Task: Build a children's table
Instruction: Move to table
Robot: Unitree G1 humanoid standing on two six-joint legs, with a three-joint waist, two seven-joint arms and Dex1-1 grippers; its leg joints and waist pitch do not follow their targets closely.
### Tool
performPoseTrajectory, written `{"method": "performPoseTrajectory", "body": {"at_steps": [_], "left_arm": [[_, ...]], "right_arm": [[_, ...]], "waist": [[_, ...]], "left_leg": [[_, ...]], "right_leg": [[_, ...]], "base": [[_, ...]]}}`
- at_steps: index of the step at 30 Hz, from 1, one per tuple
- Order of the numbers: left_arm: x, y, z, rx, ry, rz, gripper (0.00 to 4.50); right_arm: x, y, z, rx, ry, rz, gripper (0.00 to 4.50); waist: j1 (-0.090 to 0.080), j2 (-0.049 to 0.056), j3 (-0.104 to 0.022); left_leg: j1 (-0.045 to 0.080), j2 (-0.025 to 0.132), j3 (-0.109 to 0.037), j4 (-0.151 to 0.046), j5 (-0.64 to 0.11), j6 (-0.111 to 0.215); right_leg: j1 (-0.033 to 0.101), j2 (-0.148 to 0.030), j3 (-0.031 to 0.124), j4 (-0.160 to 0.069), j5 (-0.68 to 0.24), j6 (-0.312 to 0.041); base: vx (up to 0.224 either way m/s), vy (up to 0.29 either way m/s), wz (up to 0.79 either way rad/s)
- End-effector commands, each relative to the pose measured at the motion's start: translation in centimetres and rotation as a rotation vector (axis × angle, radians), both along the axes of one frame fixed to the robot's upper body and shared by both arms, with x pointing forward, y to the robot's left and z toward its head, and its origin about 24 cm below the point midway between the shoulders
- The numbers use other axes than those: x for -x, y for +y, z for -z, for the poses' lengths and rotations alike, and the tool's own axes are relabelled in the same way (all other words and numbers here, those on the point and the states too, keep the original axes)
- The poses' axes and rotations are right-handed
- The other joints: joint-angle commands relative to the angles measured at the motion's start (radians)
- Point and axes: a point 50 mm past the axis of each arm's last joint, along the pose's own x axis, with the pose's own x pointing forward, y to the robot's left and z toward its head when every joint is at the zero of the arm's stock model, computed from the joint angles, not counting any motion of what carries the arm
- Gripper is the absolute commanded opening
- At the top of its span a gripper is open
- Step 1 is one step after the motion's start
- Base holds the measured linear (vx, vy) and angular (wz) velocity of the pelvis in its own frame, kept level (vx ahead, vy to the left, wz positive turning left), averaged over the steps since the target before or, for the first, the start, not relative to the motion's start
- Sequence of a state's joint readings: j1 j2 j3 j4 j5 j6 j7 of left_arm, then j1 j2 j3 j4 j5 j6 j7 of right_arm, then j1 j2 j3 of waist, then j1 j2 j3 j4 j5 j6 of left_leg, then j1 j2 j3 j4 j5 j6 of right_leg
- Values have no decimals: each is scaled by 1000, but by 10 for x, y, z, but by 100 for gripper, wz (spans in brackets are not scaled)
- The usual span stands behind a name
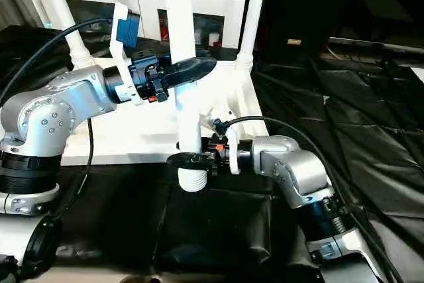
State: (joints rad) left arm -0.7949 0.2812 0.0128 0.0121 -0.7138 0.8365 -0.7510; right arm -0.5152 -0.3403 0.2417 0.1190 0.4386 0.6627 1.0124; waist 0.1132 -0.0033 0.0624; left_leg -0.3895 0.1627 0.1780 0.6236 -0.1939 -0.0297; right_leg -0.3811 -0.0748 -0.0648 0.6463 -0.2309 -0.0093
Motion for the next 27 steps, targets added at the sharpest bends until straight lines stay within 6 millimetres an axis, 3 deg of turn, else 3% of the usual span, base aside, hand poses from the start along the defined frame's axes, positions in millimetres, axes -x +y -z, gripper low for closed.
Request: {"method": "performPoseTrajectory", "body": {"at_steps": [1, 3, 4, 8, 10, 14, 17, 19, 21, 23, 24, 25, 26, 27], "left_arm": [[5, -5, -2, -12, -17, 36, 170], [2, -5, -2, -11, -14, 10, 170], [1, -4, -2, 15, 13, 13, 226], [4, 0, -9, 165, 33, 36, 246], [6, 2, -9, 263, 48, 50, 280], [8, 1, -5, 386, 42, 35, 308], [10, 0, -3, 504, 78, 79, 311], [5, 1, 1, 585, 96, 28, 311], [1, 8, 4, 612, 99, -76, 311], [-5, 22, 13, 538, 61, -300, 311], [-6, 25, 17, 499, 59, -349, 311], [-9, 37, 33, 332, 32, -537, 311], [-10, 42, 39, 262, 17, -604, 311], [-11, 59, 59, 107, -24, -813, 311]], "right_arm": [[-1, -4, -5, -34, -18, 19, 195], [-1, -5, -5, -38, -22, 19, 195], [0, -5, -5, -41, -24, 18, 195], [3, -8, -8, -84, -32, 26, 192], [3, -9, -10, -127, -37, 54, 190], [4, -9, -14, -199, -49, 95, 188], [3, -9, -18, -260, -55, 127, 188], [1, -9, -20, -295, -68, 183, 188], [-3, -13, -18, -271, -91, 281, 188], [-10, -21, -11, -166, -139, 438, 187], [-12, -23, -9, -137, -156, 478, 187], [-16, -32, -4, -48, -215, 625, 187], [-17, -36, -3, -23, -236, 680, 187], [-17, -43, 2, 31, -243, 782, 187]], "waist": [[1, 17, -69], [0, 16, -69], [0, 15, -69], [3, 14, -70], [2, 16, -69], [3, 16, -67], [4, 25, -67], [2, 23, -66], [2, 27, -66], [2, 52, -66], [-4, 41, -64], [-4, 42, -66], [-5, 44, -67], [-9, 48, -66]], "left_leg": [[23, 70, -32, -86, -143, -38], [23, 70, -32, -86, -143, -37], [22, 70, -31, -85, -139, -36], [20, 70, -31, -83, -124, -26], [20, 69, -31, -82, -126, -17], [19, 72, -31, -86, -152, -14], [21, 71, -33, -88, -171, -24], [20, 72, -33, -89, -180, -24], [19, 72, -35, -89, -171, -22], [17, 70, -39, -87, -166, -32], [17, 70, -37, -90, -175, -33], [18, 68, -38, -89, -165, -39], [17, 69, -39, -90, -157, -41], [16, 64, -37, -90, -153, -45]], "right_leg": [[46, -85, 55, -71, 5, -256], [48, -85, 55, -71, 7, -257], [48, -85, 56, -70, 11, -259], [52, -88, 55, -68, 39, -273], [49, -87, 55, -69, 39, -280], [50, -89, 56, -78, -11, -270], [48, -88, 56, -78, -31, -268], [48, -88, 56, -82, -24, -272], [48, -87, 56, -82, -12, -261], [47, -86, 55, -82, -19, -238], [48, -82, 55, -90, -36, -223], [49, -83, 56, -87, -57, -197], [48, -82, 56, -89, -67, -177], [46, -78, 58, -96, -105, -125]], "base": [[0, 0, 0], [0, 0, 0], [0, 0, 0], [0, 0, 0], [0, 0, 0], [0, 0, 0], [0, 0, 0], [0, 0, 0], [0, 0, 0], [0, 0, 0], [0, 0, 0], [0, 0, 0], [0, 0, 0], [0, 0, 0]]}}
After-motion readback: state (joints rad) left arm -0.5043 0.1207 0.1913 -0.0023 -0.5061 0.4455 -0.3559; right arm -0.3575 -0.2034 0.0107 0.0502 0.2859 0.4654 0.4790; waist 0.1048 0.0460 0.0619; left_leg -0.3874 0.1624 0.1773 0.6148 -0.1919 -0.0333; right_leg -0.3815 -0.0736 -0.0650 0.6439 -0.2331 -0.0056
